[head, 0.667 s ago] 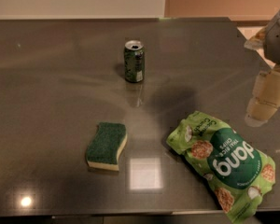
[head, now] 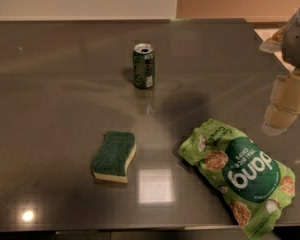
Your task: Pick sponge
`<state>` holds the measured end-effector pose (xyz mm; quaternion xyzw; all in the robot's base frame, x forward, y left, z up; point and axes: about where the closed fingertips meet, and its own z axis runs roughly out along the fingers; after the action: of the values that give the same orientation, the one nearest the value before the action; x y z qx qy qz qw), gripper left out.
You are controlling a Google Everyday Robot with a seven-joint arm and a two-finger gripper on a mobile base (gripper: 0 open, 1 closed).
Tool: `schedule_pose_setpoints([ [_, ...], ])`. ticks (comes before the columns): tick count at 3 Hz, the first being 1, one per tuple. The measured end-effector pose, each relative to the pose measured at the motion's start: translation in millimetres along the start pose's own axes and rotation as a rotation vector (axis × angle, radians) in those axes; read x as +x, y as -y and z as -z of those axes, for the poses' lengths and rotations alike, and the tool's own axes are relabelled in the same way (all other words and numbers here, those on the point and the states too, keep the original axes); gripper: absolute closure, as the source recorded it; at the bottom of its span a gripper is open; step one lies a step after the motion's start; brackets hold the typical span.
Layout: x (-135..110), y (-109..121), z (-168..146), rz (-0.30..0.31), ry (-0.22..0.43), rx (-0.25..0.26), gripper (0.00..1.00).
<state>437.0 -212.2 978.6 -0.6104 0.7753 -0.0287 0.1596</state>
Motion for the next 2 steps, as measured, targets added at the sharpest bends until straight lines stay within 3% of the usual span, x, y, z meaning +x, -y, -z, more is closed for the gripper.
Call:
schedule_pose_setpoints([
  [2,-59,-30,-19,0.178,0.063,-0.059,0.0],
])
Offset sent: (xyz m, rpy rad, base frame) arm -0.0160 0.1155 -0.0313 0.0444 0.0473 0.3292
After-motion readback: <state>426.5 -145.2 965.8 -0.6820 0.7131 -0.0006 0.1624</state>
